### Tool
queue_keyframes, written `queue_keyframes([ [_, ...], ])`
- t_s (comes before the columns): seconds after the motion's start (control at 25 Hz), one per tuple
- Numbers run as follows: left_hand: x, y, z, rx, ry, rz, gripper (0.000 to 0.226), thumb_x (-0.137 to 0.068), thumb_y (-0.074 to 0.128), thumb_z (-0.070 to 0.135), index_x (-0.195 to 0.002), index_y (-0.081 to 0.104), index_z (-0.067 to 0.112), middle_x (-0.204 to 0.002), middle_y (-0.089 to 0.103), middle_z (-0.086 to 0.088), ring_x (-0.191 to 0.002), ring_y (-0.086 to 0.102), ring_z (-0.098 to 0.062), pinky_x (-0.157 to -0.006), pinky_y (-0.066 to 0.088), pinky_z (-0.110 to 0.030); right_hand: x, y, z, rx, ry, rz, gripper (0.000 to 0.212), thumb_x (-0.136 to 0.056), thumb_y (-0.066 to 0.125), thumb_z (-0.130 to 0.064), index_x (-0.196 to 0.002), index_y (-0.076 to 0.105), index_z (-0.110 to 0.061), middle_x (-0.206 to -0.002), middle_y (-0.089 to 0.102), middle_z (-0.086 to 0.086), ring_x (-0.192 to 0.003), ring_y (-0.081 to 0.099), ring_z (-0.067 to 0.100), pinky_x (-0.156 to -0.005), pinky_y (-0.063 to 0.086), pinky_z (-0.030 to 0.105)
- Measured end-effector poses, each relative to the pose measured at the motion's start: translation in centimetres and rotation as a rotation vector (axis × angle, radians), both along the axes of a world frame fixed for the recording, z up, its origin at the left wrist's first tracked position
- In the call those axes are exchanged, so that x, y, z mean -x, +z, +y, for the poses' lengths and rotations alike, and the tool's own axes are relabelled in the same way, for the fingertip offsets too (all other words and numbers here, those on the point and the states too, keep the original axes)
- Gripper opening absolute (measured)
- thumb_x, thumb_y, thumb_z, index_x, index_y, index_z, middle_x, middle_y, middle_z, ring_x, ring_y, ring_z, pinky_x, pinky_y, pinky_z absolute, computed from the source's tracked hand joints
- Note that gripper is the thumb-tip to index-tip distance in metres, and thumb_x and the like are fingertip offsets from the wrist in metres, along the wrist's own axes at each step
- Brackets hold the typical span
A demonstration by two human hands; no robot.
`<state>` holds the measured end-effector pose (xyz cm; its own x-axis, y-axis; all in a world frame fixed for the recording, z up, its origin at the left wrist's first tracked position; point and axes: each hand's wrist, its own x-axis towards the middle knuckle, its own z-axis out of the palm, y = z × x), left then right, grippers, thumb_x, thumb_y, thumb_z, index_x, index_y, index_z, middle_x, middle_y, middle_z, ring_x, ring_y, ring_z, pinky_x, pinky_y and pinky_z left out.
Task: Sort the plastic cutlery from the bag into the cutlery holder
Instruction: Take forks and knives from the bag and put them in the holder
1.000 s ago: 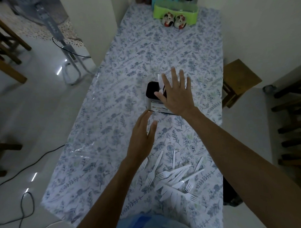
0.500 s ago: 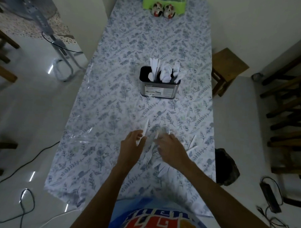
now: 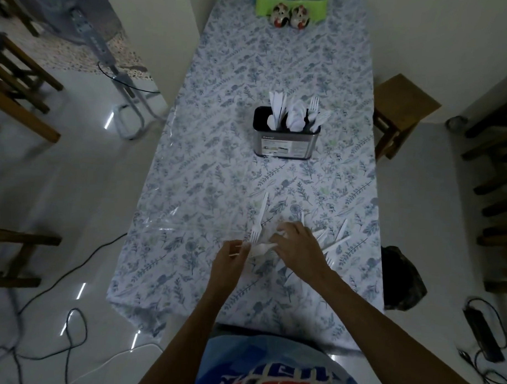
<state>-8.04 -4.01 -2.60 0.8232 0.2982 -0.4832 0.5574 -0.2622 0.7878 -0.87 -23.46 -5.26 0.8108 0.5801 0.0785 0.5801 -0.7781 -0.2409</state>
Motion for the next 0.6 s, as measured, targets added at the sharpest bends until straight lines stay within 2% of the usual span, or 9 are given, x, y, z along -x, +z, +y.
queue_keyframes([
  [0.08, -0.5, -0.3, -0.4, 0.214, 0.144, 0.051, 0.061, -0.088, 0.076, 0.042, -0.135, 0.046, 0.018, -0.118, 0.063, 0.001, -0.107, 0.066, -0.016, -0.093, 0.058, -0.037, 0.4, 1.1, 0.8, -0.035, -0.06, -0.002, 0.019, -0.091, 0.06, -0.037, -0.097, 0.07, -0.022, -0.097, 0.068, 0.0, -0.093, 0.062, 0.026, -0.077, 0.051, 0.04],
  [0.16, -1.0, -0.8, -0.8, 0.392, 0.279, 0.075, 0.064, -0.083, 0.082, 0.035, -0.131, 0.049, 0.007, -0.116, 0.068, -0.008, -0.105, 0.07, -0.022, -0.091, 0.059, -0.038, 1.1, 2.4, 2.1, -0.088, -0.118, 0.077, 0.021, -0.092, 0.057, -0.04, -0.095, 0.069, -0.023, -0.085, 0.07, -0.002, -0.081, 0.064, 0.023, -0.073, 0.05, 0.039],
  [0.2, -1.3, -1.2, -0.7, 0.485, 0.338, 0.092, 0.058, -0.086, 0.079, 0.033, -0.127, 0.056, -0.001, -0.114, 0.071, -0.015, -0.104, 0.072, -0.027, -0.09, 0.06, -0.039, 1.3, 2.9, 3.0, -0.126, -0.13, 0.145, 0.022, -0.093, 0.058, -0.042, -0.096, 0.069, -0.024, -0.084, 0.072, -0.003, -0.078, 0.065, 0.021, -0.073, 0.05, 0.038],
  [0.28, -1.7, -1.0, -0.3, 0.641, 0.404, 0.127, 0.03, -0.099, 0.062, 0.021, -0.115, 0.068, -0.004, -0.11, 0.074, -0.023, -0.103, 0.072, -0.033, -0.09, 0.059, -0.042, 1.5, 3.7, 4.5, -0.19, -0.124, 0.288, 0.028, -0.096, 0.054, -0.051, -0.099, 0.069, -0.027, -0.086, 0.072, -0.006, -0.076, 0.065, 0.015, -0.072, 0.05, 0.034],
  [0.36, -2.4, -0.8, 1.3, 0.659, 0.423, 0.129, 0.026, -0.105, 0.049, 0.013, -0.112, 0.069, -0.002, -0.105, 0.075, -0.022, -0.097, 0.072, -0.032, -0.087, 0.058, -0.042, 0.4, 3.7, 5.5, -0.237, -0.161, 0.383, 0.028, -0.1, 0.049, -0.048, -0.106, 0.068, -0.028, -0.093, 0.071, -0.006, -0.082, 0.065, 0.014, -0.073, 0.05, 0.031],
  [0.44, -3.4, -0.4, 3.1, 0.66, 0.483, 0.132, 0.023, -0.107, 0.045, 0.013, -0.114, 0.063, 0.001, -0.097, 0.073, -0.017, -0.083, 0.07, -0.027, -0.075, 0.058, -0.038, -1.3, 2.7, 5.6, -0.188, -0.216, 0.322, 0.022, -0.099, 0.055, -0.024, -0.117, 0.066, -0.028, -0.105, 0.067, 0.001, -0.09, 0.063, 0.021, -0.073, 0.052, 0.034],
  [0.48, -4.0, -0.2, 4.0, 0.632, 0.501, 0.149, 0.021, -0.107, 0.045, 0.013, -0.114, 0.062, 0.004, -0.091, 0.069, -0.013, -0.075, 0.066, -0.023, -0.068, 0.055, -0.036, -2.1, 1.9, 5.6, -0.109, -0.218, 0.256, 0.032, -0.092, 0.062, -0.012, -0.121, 0.066, -0.028, -0.109, 0.063, 0.005, -0.091, 0.06, 0.026, -0.072, 0.053, 0.037],
  [0.52, -4.6, 0.0, 4.7, 0.599, 0.508, 0.168, 0.019, -0.106, 0.046, 0.014, -0.112, 0.062, 0.006, -0.085, 0.065, -0.01, -0.067, 0.061, -0.021, -0.062, 0.051, -0.033, -2.5, 1.0, 5.6, -0.019, -0.203, 0.219, 0.041, -0.085, 0.067, -0.005, -0.12, 0.067, -0.027, -0.111, 0.06, 0.008, -0.092, 0.058, 0.03, -0.069, 0.053, 0.04],
  [0.6, -5.6, 0.1, 5.7, 0.487, 0.447, 0.181, 0.016, -0.104, 0.051, 0.019, -0.104, 0.064, 0.009, -0.08, 0.058, -0.008, -0.058, 0.051, -0.016, -0.054, 0.046, -0.03, -2.5, -0.1, 5.8, 0.052, -0.182, 0.165, 0.038, -0.077, 0.076, -0.005, -0.109, 0.072, -0.025, -0.11, 0.057, 0.012, -0.092, 0.056, 0.035, -0.066, 0.056, 0.043],
])
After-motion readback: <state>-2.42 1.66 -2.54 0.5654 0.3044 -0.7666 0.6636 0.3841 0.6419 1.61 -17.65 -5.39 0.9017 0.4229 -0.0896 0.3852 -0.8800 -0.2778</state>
